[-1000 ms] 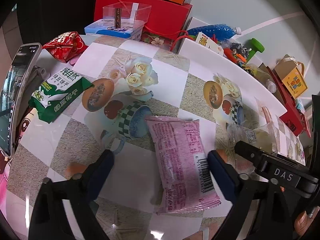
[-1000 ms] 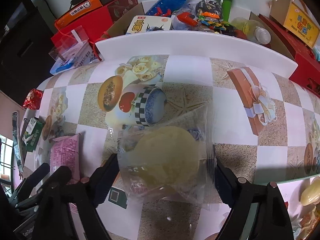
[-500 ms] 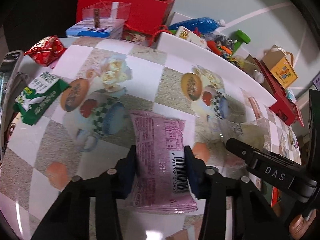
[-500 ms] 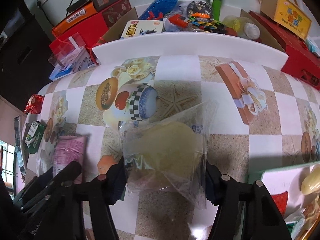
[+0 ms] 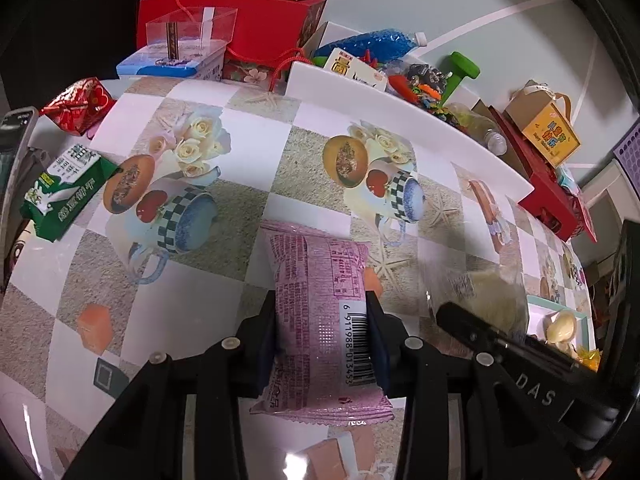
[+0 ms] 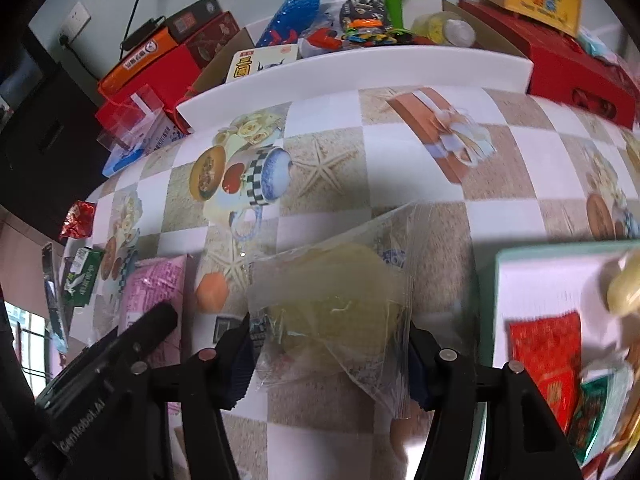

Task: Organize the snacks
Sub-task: 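Lift and carry the pink bag and clear bun bag over the tray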

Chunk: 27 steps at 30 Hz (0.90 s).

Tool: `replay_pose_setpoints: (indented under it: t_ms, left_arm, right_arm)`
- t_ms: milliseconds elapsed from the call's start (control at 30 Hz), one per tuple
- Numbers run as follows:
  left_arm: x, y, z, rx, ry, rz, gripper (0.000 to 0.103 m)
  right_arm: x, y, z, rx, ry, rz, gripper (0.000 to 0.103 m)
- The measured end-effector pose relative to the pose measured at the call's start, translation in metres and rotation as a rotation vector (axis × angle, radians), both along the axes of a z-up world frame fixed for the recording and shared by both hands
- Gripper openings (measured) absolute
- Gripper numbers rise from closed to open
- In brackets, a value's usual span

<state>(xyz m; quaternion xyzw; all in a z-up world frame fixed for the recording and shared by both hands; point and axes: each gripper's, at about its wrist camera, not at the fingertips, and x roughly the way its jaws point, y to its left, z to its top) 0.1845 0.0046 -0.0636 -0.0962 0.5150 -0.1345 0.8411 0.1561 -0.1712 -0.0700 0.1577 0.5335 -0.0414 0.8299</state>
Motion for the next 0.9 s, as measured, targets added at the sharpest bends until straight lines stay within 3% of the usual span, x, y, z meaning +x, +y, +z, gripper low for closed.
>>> replay_pose_setpoints:
  t_ms: [533,900]
  left_arm:
    - [-0.025,0.002,0.053,-0.004,-0.100,0.003,0.041]
    - [-0.052,-0.013,0.088,-0.009,-0.184,-0.036,0.041]
  right_arm:
    - [-0.059,-0.012,0.045,0.049,-0.107,-0.068,0.063]
    - [-0.098,-0.032,0.073,0.010,-0.158,-0.135,0.063]
